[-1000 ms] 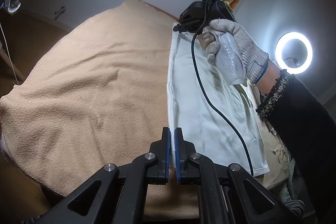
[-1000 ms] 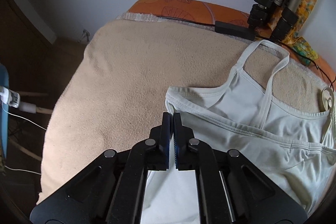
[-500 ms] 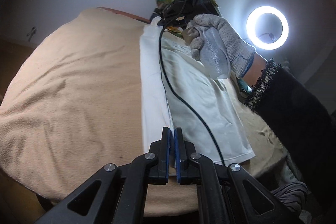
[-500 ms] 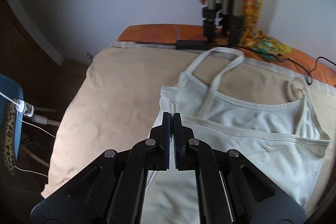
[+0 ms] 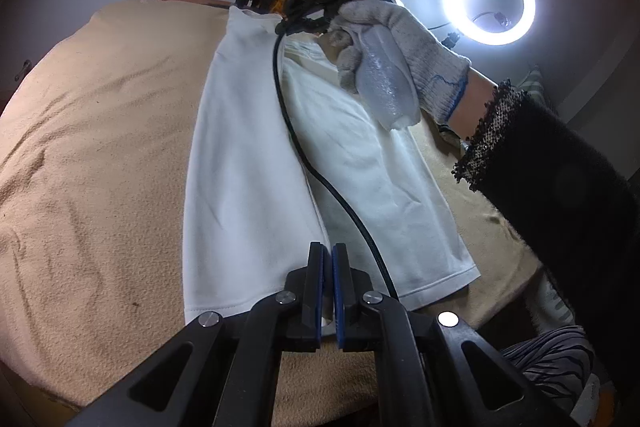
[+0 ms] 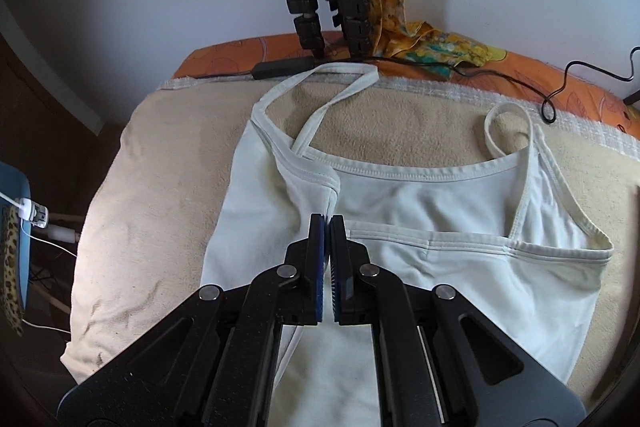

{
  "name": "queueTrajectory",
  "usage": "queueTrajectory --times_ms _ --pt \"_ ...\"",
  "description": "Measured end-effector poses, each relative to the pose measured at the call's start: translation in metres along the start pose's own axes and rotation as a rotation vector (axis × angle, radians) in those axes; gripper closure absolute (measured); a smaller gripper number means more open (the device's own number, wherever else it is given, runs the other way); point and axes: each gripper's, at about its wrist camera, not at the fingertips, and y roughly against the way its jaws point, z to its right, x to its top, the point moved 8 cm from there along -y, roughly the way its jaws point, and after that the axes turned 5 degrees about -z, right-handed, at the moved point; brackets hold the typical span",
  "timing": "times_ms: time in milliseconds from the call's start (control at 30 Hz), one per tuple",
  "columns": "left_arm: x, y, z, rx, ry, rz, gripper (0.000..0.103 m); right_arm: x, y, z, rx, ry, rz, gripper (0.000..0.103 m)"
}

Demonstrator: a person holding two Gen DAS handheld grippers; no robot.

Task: Fold small clothes

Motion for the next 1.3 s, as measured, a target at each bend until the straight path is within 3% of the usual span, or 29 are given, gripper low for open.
queueTrajectory --times_ms 167,233,300,367,400,500,533,767,833,1033,1167,1300 --pt "-0.003 -0.018 0.004 -0.006 0.004 -0.04 0.101 0.0 -0.015 -0.002 0.003 0.003 -0.014 0.099" --pt "-0.006 -0.021 0.003 -0.005 0.005 -0.052 0.092 0.001 -0.016 -0.003 0.024 0.005 -0.012 0.099" --pt "-0.007 -0.021 0.003 0.003 0.003 -0.048 0.073 0.001 -0.009 -0.003 0.031 0.005 0.003 0.099" --pt "-0.008 -0.017 0.004 0.029 -0.016 -0.034 0.071 0.002 0.0 0.0 0.037 0.003 0.02 0.097" --pt "-0.008 -0.015 0.005 0.037 -0.026 -0.026 0.069 0.002 0.008 0.003 0.033 0.002 0.037 0.091" --pt "-0.01 -0.005 0.007 0.056 -0.054 0.001 0.068 0.002 0.037 0.013 0.023 -0.006 0.104 0.059" --pt "-0.01 -0.002 0.009 0.06 -0.063 0.01 0.068 0.001 0.049 0.017 0.026 -0.009 0.128 0.056" --pt "-0.013 0.018 0.022 0.121 -0.156 0.093 0.068 -0.025 0.134 0.052 0.051 -0.009 0.238 0.056" --pt "-0.013 0.019 0.025 0.105 -0.151 0.104 0.069 -0.033 0.154 0.064 0.062 -0.018 0.26 0.056" --pt "-0.015 0.008 0.046 0.088 -0.175 0.098 0.07 -0.065 0.21 0.115 0.049 -0.058 0.315 0.055" --pt "-0.022 -0.008 0.076 0.07 -0.222 0.083 0.07 -0.087 0.233 0.15 0.016 -0.071 0.322 0.055" --pt "-0.031 -0.032 0.115 0.034 -0.288 0.053 0.07 -0.11 0.246 0.184 0.048 -0.085 0.311 0.055"
